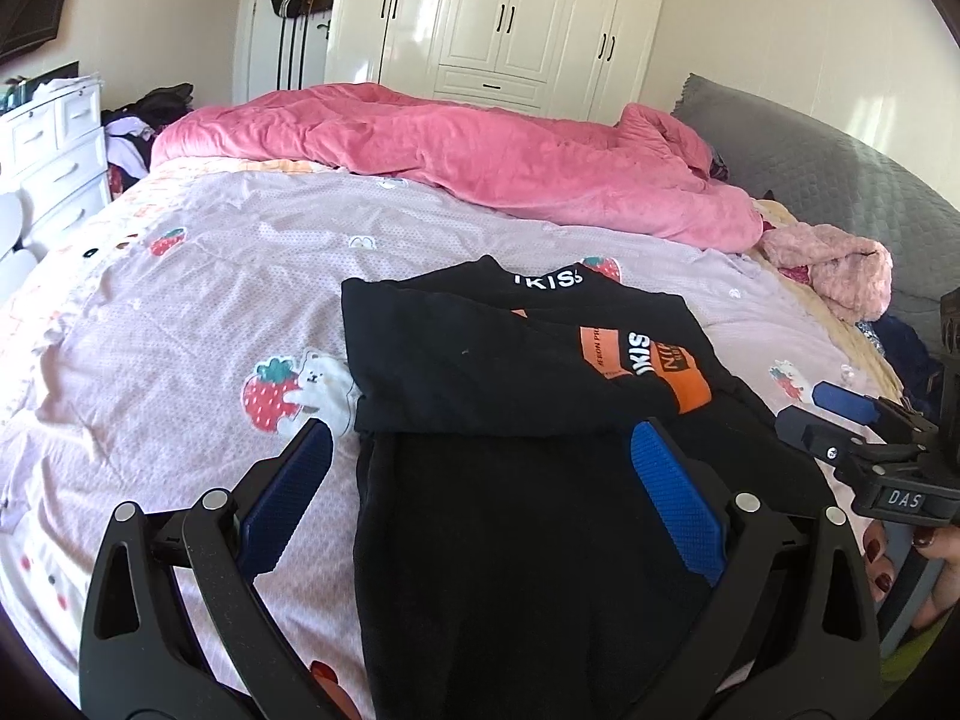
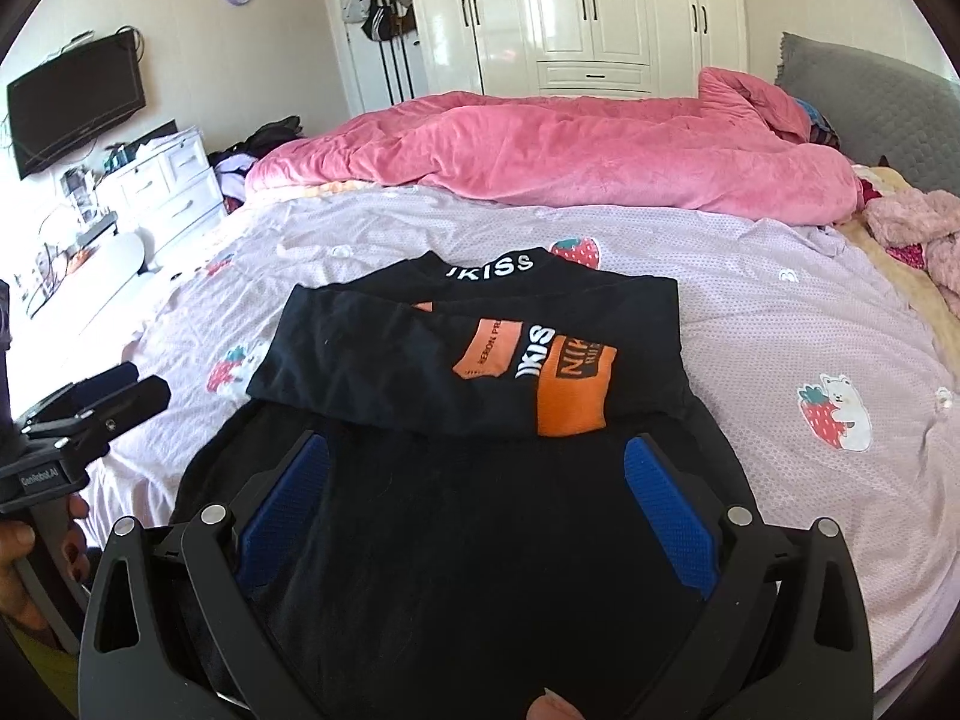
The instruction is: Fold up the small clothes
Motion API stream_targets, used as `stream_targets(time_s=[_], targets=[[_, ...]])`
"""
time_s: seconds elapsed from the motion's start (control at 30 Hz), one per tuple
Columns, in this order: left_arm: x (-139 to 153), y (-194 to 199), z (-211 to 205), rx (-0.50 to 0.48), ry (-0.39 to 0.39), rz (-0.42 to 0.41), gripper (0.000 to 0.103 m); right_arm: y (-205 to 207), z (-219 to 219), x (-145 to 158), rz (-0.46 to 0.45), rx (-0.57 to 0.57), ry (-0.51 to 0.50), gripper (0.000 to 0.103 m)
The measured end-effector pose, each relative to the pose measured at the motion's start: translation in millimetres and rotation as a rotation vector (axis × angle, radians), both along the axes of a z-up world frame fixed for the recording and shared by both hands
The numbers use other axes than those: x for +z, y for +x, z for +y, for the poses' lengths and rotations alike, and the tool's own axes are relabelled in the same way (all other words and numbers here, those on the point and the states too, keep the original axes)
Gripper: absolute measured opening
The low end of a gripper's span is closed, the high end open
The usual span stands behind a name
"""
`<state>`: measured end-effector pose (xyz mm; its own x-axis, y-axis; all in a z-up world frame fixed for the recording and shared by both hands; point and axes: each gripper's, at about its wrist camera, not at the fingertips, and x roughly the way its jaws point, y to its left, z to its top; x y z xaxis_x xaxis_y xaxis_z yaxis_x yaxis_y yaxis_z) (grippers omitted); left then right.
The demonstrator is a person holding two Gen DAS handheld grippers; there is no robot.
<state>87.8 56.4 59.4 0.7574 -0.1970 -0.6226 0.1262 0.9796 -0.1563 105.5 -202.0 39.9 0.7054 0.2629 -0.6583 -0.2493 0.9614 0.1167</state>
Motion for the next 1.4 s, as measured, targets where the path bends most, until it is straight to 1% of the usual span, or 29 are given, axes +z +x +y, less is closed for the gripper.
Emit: stream_targets(time_s=[0.27, 0.57, 0.8, 1.1, 1.4], targets=[[4.3, -21.4, -0.8, 0.011, 0.021, 0.0, 0.094, -19.6, 2.3, -3.9, 0.007, 0.032, -0.034, 0.099], [5.0, -33.9, 2.3, 0.022, 0.029, 0.006, 0.094, -34.4, 1.4, -2.8, 0.003, 0.043, -0.037, 0.099], [3.3, -43.5, 5.6, 0.034, 0.044, 0.016, 0.094, -44.7, -0.5, -2.0, -0.01, 0.053, -0.062, 0.099], [-17.4, -56.0, 20.0, 0.054, 0.077, 0.076, 0.094, -57.9, -24.0, -13.5, 0.016, 0.009, -0.079, 0.099], [-45.2, -67.4, 38.8, 0.078, 0.092, 0.16, 0.094, -72.2, -63.0, -32.1, 0.068, -0.067, -0.086, 0.099]])
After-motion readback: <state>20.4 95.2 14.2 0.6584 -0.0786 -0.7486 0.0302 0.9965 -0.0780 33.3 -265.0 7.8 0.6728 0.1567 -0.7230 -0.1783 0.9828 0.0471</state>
